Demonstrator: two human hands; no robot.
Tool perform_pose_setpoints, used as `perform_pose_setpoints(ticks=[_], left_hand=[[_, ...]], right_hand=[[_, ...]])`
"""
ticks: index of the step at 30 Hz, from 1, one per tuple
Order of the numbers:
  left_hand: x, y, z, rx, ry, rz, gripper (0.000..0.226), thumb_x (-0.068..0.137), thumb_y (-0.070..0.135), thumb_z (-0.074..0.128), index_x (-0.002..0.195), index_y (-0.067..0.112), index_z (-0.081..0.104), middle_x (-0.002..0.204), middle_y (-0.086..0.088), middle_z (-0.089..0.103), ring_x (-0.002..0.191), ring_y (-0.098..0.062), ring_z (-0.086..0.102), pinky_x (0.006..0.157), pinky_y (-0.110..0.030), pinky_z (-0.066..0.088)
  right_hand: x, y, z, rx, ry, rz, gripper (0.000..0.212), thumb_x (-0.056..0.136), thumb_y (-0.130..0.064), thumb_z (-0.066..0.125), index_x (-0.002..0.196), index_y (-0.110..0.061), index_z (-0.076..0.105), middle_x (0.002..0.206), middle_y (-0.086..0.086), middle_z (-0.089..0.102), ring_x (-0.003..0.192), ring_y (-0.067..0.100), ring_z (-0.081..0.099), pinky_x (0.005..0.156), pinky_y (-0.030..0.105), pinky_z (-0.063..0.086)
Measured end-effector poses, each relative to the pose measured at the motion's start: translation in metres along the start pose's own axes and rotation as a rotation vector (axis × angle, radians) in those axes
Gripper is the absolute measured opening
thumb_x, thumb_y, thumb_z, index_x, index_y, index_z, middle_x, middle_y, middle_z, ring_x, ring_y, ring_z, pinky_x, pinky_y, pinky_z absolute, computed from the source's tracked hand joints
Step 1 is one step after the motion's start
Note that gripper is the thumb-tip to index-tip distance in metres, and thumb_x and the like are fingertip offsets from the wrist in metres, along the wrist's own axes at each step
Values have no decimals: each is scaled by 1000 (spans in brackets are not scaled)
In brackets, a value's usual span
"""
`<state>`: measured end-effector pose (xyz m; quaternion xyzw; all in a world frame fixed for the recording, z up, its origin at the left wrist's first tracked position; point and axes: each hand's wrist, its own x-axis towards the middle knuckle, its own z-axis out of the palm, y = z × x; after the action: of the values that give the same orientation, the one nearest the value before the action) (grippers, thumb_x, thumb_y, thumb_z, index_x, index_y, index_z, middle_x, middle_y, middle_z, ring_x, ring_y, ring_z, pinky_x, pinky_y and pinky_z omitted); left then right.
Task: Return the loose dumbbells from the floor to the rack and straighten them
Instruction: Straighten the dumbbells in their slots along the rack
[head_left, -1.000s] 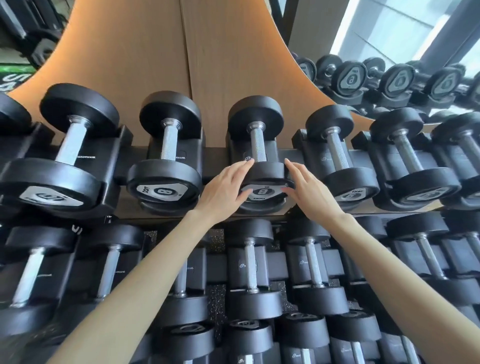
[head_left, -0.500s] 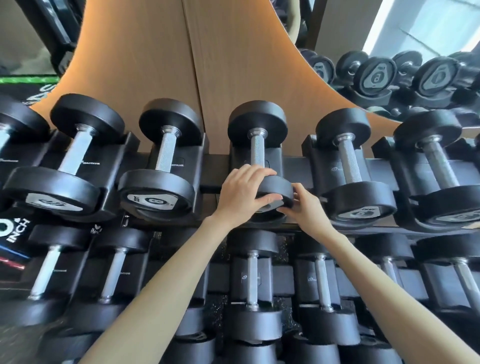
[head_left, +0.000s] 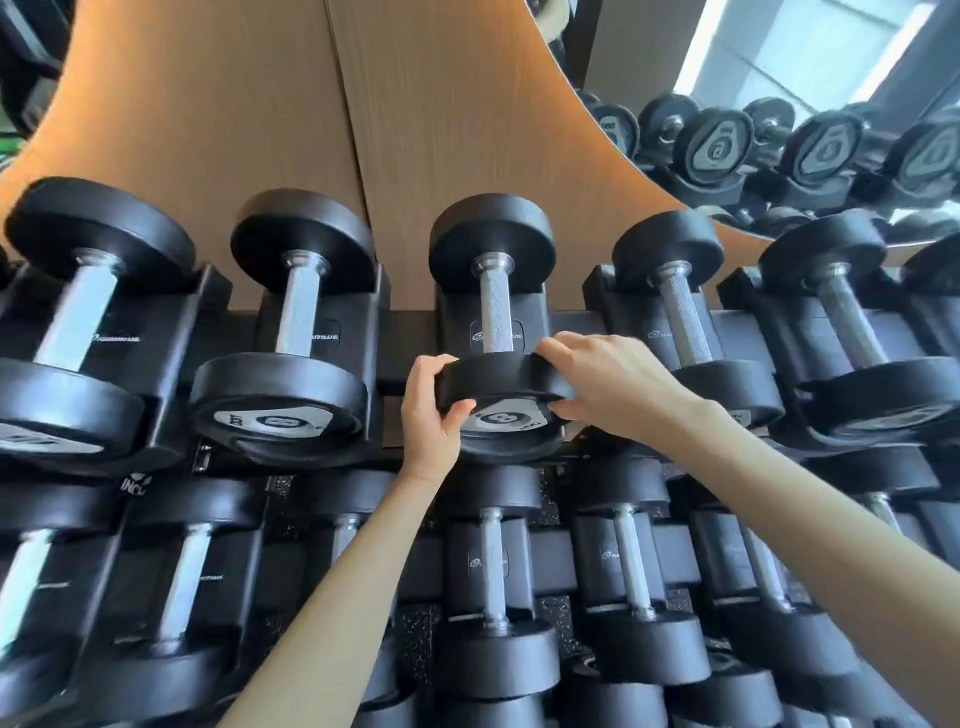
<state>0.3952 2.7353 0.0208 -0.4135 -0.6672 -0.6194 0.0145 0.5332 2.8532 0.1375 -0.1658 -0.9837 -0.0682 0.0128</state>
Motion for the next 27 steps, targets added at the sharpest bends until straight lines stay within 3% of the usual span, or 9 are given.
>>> perform_pose_setpoints(ticks=[2,7,11,13,17,20,22,27], left_hand=[[-1,-2,-3,-14,-29,-49,44,82,24,46,109,-10,51,104,-9,50,97,-3,44,93,-6,31],[3,-2,-14,4,-268,-69,55,83,40,48,120,-1,48,115,-2,49,106,-1,43,94,-4,28],[17,13,-21,72,-376,94,48,86,44,53,118,9,52,113,6,51,107,-7,48,92,-12,35],[28,28,-15,128,-399,230,44,86,45,56,114,11,57,111,4,56,106,-11,52,92,-18,39],[36,35,5,288,-307,457,46,81,53,61,105,14,68,101,2,68,95,-15,63,79,-29,51],[33,25,7,264,-177,436,48,79,56,63,97,12,70,91,2,70,85,-14,65,74,-26,51],[31,20,5,245,-119,432,52,81,59,60,94,10,70,88,0,69,81,-16,65,72,-26,51],[26,6,-2,91,-69,319,58,85,62,50,96,7,64,88,-1,64,83,-12,58,77,-17,43]], right_hand=[[1,-2,2,57,39,2,52,83,-33,65,126,-13,44,112,4,55,98,30,56,67,34,38],[-14,3,44,727,220,138,57,74,-25,77,125,-18,52,104,-10,53,87,10,49,77,22,38],[-18,-8,72,1158,279,242,55,76,-29,74,124,-29,46,117,-11,57,108,5,55,91,18,42],[-21,-14,85,1273,324,290,48,77,-36,67,118,-36,42,114,-13,58,105,-4,55,88,14,42],[-22,-21,110,1329,388,380,42,77,-48,54,114,-33,39,103,-13,58,91,-7,55,81,17,42],[-19,-13,108,1217,319,356,42,81,-43,55,112,-21,38,98,-11,55,88,-4,53,77,20,40],[-17,-6,100,1103,243,304,46,81,-52,52,108,-19,37,95,-11,53,84,-1,52,72,19,37],[-11,-5,77,785,235,207,58,79,-54,54,108,-6,43,97,2,52,84,21,48,64,25,26]])
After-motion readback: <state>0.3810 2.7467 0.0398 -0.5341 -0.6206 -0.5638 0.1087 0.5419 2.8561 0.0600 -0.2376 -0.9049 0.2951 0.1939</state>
